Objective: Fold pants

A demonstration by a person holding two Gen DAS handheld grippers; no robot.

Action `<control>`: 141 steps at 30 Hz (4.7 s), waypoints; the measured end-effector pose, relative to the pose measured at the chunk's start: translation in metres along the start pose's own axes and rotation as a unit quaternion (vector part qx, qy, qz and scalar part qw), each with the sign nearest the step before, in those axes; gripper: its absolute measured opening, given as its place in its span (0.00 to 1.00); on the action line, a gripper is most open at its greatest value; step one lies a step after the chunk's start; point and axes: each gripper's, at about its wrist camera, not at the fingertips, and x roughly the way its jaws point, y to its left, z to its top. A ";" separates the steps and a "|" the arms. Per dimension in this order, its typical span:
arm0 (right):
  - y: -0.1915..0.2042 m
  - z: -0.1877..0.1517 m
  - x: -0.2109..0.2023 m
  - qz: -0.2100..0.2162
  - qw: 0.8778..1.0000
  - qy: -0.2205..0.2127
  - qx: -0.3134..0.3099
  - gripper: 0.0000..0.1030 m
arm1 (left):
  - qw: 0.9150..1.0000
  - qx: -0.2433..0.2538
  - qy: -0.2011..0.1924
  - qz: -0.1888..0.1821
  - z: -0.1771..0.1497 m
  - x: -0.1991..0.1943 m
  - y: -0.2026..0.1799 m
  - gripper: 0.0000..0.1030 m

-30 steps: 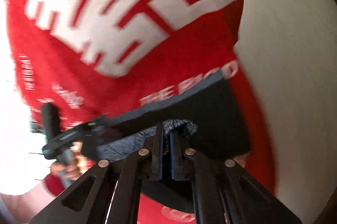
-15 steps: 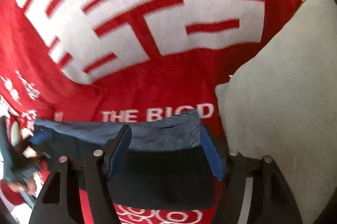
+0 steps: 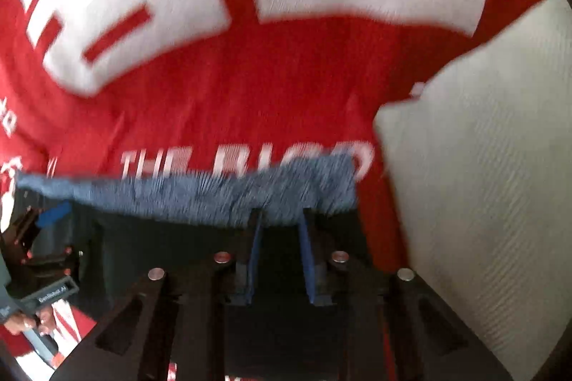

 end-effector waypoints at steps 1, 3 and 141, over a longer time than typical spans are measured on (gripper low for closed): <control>-0.003 0.006 -0.006 -0.004 1.000 -0.010 0.006 0.24 | 1.000 -0.006 0.001 -0.003 0.004 0.001 0.003 0.81; -0.008 0.013 -0.016 0.001 1.000 -0.015 0.022 0.45 | 1.000 -0.009 0.001 -0.002 0.009 0.000 0.005 0.81; 0.302 -0.121 -0.013 0.115 0.993 -0.012 0.028 0.37 | 0.999 -0.030 -0.023 0.018 -0.119 -0.045 0.310 1.00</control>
